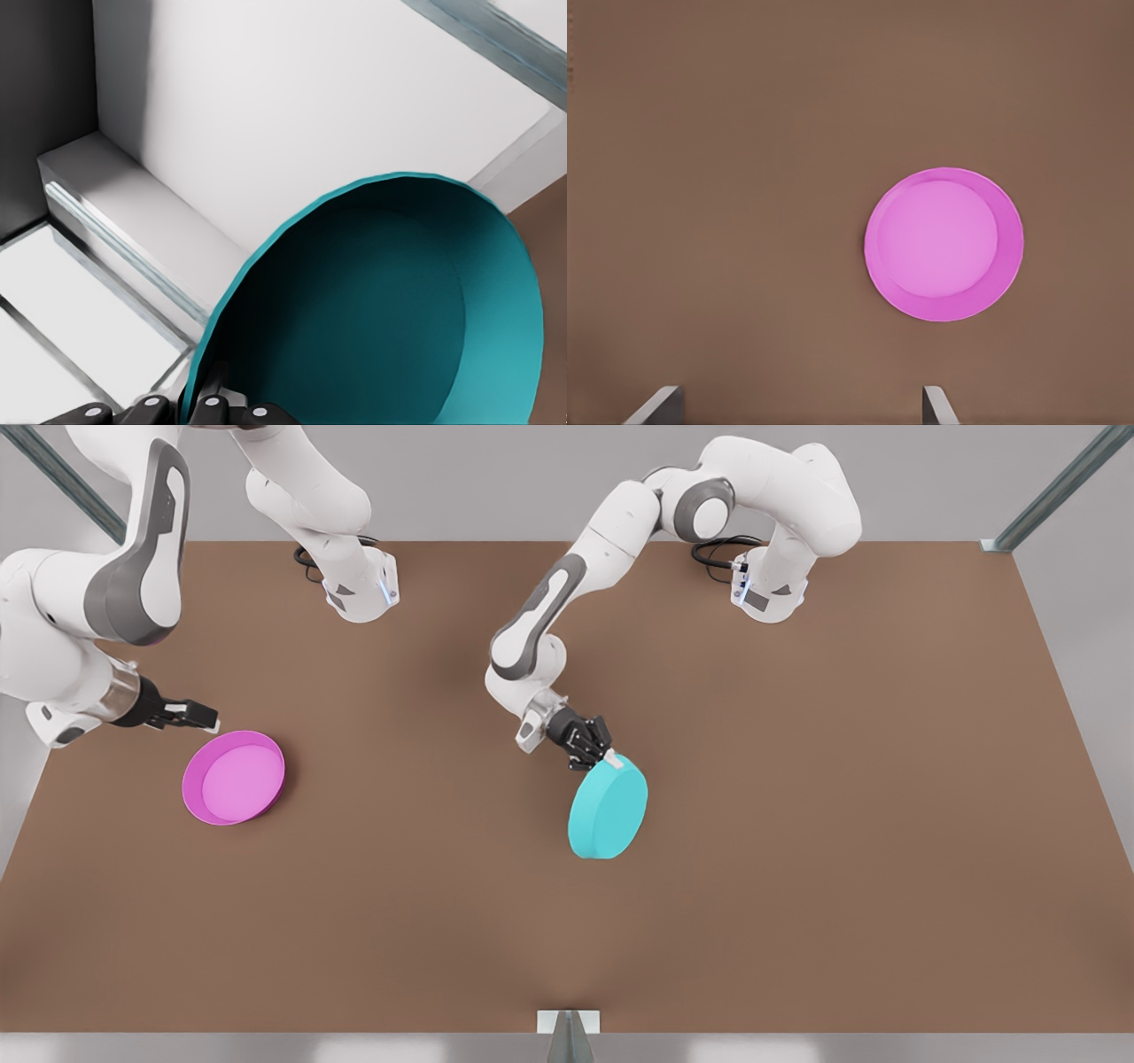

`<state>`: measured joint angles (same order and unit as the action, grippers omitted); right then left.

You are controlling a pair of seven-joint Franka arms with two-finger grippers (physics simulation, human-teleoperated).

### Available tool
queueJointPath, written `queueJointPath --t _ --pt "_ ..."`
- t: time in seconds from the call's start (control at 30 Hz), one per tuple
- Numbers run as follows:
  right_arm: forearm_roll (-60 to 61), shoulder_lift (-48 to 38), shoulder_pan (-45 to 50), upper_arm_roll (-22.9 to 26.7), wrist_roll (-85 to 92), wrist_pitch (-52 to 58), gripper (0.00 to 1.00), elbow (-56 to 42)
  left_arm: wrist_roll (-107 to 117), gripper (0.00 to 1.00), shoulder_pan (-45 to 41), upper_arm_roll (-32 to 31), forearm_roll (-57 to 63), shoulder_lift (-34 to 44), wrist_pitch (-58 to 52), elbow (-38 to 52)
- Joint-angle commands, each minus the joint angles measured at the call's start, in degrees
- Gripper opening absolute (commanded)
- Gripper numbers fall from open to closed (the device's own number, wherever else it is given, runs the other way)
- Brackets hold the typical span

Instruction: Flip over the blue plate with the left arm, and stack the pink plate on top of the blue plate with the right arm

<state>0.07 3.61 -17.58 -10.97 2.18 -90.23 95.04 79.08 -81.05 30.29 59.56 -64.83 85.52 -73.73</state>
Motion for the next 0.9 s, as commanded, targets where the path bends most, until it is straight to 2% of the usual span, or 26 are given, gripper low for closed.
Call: queueJointPath --t 0.0,0.13,0.17,0.2,0.23,0.27,0.47,0.53,0.63,0.67,0.7,0.73,0.77,0.8,0.87 --pt "0.11 0.08 0.09 -0.1 0.28 0.14 1.0 -0.03 51.96 0.21 1.34 -1.46 3.98 -1.35 -0.97 0.08" --pt "0.11 0.08 0.09 -0.1 0.19 0.14 1.0 -0.03 52.23 0.21 1.51 -2.25 4.07 -2.23 -1.85 0.43" --pt "0.11 0.08 0.17 -0.1 0.11 0.14 1.0 -0.03 51.96 0.25 1.43 -2.52 3.9 -2.05 -2.64 0.43" --pt "0.11 0.26 0.26 -0.1 0.02 0.14 1.0 -0.03 51.35 0.63 1.25 -2.95 3.63 -1.97 -3.26 0.43" --pt "0.11 0.26 0.35 -0.1 -0.07 0.14 1.0 -0.03 51.35 0.72 1.16 -3.48 3.37 -1.97 -3.26 0.51" --pt "0.46 0.34 0.35 -0.1 -0.07 0.14 1.0 -0.12 51.35 0.75 1.16 -3.92 3.37 -2.14 -3.17 0.43" --pt "1.07 0.43 -0.35 -0.1 0.46 0.93 1.0 0.23 49.33 0.78 1.07 -8.58 -0.31 -1.09 -5.1 2.97" --pt "4.85 -0.27 -5.8 -0.1 5.64 2.78 1.0 3.57 47.74 0.78 0.9 -10.69 -5.5 -0.39 -5.45 6.75" --pt "4.5 -3.34 -8.35 0.07 6.43 0.77 1.0 8.22 46.86 0.8 0.9 -15.43 -15.51 0.67 -6.42 14.21" --pt "4.41 -5.98 -10.02 0.07 7.93 -2.84 1.0 12.7 46.78 0.81 0.9 -16.14 -25.8 1.02 -5.54 19.76" --pt "4.41 -7.74 -10.2 0.07 9.85 -5.39 1.0 14.82 46.51 0.81 0.99 -17.89 -31.25 2.51 -5.63 21.7" --pt "4.06 -8.71 -11.6 0.07 13.2 -8.82 1.0 15.7 44.15 0.8 2.82 -18.16 -43.45 9.53 -5.37 21.26" --pt "5.11 -3.98 -17.04 -0.01 16.19 -8.47 1.0 14.13 29.14 0.8 9.41 -18.07 -52.52 17.0 -6.59 21.08" --pt "6.7 5.08 -19.34 0.07 19.96 -7.32 1.0 7.62 9.19 0.8 20.83 -17.98 -59.81 25.18 -12.56 20.91" --pt "5.82 18.09 -21.27 0.07 25.24 -12.86 1.0 0.85 -27.19 0.83 38.85 -17.9 -65.27 34.24 -21.44 21.08"
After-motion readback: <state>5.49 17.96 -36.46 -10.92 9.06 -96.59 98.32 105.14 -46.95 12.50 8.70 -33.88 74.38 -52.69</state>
